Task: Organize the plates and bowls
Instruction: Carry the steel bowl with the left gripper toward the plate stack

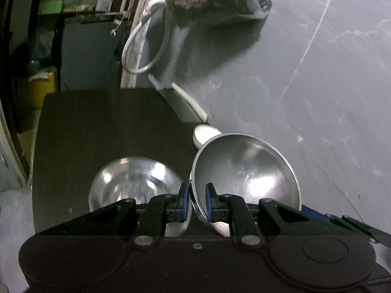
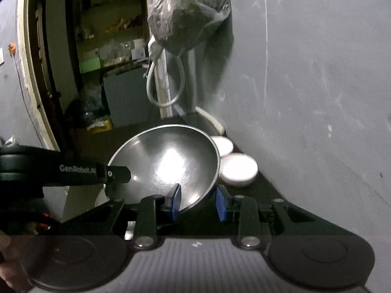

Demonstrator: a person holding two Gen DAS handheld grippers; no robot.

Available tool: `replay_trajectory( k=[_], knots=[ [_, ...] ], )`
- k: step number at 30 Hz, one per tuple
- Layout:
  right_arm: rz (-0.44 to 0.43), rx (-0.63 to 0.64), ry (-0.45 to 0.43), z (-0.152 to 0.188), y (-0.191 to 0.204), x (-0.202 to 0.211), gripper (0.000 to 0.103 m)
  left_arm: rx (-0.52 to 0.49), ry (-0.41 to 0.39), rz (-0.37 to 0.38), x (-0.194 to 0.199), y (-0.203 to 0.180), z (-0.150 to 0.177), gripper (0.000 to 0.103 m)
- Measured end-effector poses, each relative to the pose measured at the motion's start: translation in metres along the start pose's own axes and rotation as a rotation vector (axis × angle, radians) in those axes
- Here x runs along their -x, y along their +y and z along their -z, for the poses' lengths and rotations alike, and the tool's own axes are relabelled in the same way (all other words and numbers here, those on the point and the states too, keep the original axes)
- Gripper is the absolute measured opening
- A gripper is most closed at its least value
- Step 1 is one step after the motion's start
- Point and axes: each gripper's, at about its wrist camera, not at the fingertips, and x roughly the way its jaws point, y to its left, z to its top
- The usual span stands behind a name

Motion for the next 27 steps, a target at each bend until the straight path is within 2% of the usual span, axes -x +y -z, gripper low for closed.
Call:
replay_trajectory(
  k=[7, 13, 19, 27],
  knots=[
    [-0.019, 0.03, 0.073, 0.037, 0.007, 0.019, 0.034, 0.023, 0.086, -0.005, 0.011, 0.012, 0.037, 0.015],
    [-0.056, 0.057, 0.149, 0.065, 0.02, 0.018, 0.034, 0.046, 0.161, -0.048, 0.014, 0.028, 0.06, 0.015],
    [-0.114, 0.085, 0.221, 0.083, 0.036, 0.011, 0.034, 0.083, 0.222, -0.1, 0.021, 0.051, 0.084, 0.015],
    [-0.161, 0.129, 0.256, 0.089, 0.054, 0.005, 0.034, 0.113, 0.249, -0.144, 0.028, 0.067, 0.094, 0.015]
  ],
)
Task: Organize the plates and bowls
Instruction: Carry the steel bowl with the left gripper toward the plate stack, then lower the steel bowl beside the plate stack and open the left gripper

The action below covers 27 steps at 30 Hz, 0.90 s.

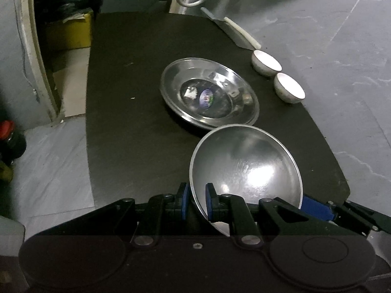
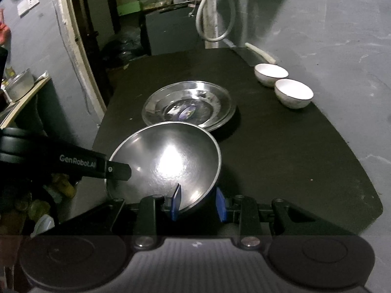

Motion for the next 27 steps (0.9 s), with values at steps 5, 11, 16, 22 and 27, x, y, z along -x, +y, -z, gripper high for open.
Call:
replay_trajectory(
  k=[5, 11, 16, 22, 27],
  knots=[
    [-0.018, 0.014, 0.027, 0.002, 0.004, -0.005, 0.034, 0.01, 0.007, -0.011, 0.0, 0.006, 0.002, 0.015],
    [-0.038, 0.026, 0.043, 0.003, 0.004, -0.016, 0.036, 0.03, 0.021, -0.027, -0.007, 0.01, 0.005, 0.017],
    [-0.044, 0.028, 0.046, 0.003, 0.002, -0.017, 0.039, 0.027, 0.011, -0.021, -0.007, 0.01, 0.004, 0.019],
    [-0.055, 0.033, 0.038, 0.003, 0.003, -0.015, 0.046, 0.037, 0.008, -0.012, -0.005, 0.011, 0.005, 0.032],
    [-0.05, 0.038, 0.02, 0.006, 0.003, -0.011, 0.064, 0.054, -0.038, -0.036, 0.005, 0.02, 0.008, 0.07]
  ],
)
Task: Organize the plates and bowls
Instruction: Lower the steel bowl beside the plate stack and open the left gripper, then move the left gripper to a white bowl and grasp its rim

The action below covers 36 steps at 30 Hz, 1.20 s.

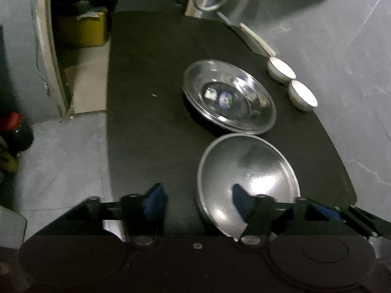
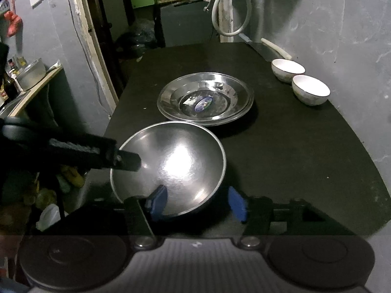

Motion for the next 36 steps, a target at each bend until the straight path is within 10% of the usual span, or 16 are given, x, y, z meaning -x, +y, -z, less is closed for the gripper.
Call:
replay_trajectory(
  k=[10, 36],
  knots=[
    [0.052, -0.049, -0.097, 0.007, -0.01, 0.028, 0.1, 0.096, -0.105, -0.032, 0.034, 0.031, 0.001, 0.09],
    [0.201, -0.161, -0.158, -0.053, -0.061, 0.078, 0.103, -0.027, -0.192, -0.063, 0.072, -0.012, -0.049, 0.102]
  ],
)
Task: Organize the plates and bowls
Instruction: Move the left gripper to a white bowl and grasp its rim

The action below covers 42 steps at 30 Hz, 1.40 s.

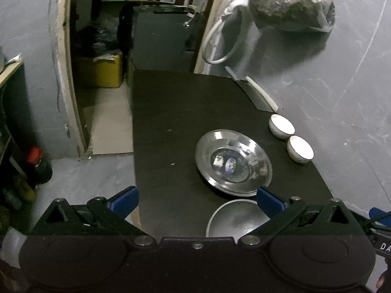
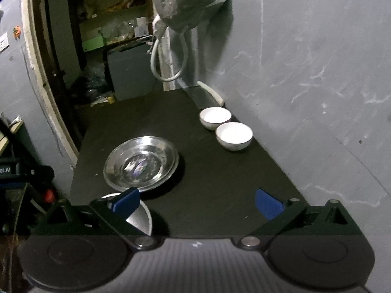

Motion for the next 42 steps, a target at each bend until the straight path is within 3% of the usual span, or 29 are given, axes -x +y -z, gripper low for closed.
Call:
replay_trajectory(
  k=[8, 15, 22, 29, 42],
  knots=[
    [0.021, -0.077, -0.03, -0.017, -0.036, -0.024, 0.103, -0.079, -0.007, 0.02, -0.028, -0.041, -0.032, 0.102],
    [0.005, -0.166, -0.05, -0.019, -0.072, -0.068, 0.103, -0.133, -0.011, 0.036, -0.085, -0.101, -0.079, 0.102],
    [-0.038, -0.288, -0.024, -0.021, -0.097, -0.124, 0.102, -0.277, 0.062, 0.057, -0.154, -0.162, -0.106, 0.102],
    [-0.04, -0.403, -0.05, -0.028, -0.12, -0.163, 0.101, -0.309, 0.123, 0.146, -0.214, -0.194, -0.119, 0.102],
    [-0.006, -0.479, 0.008, -0.04, -0.129, -0.232, 0.075, -0.362, 0.256, 0.191, -0.288, -0.216, -0.123, 0.094]
  ],
)
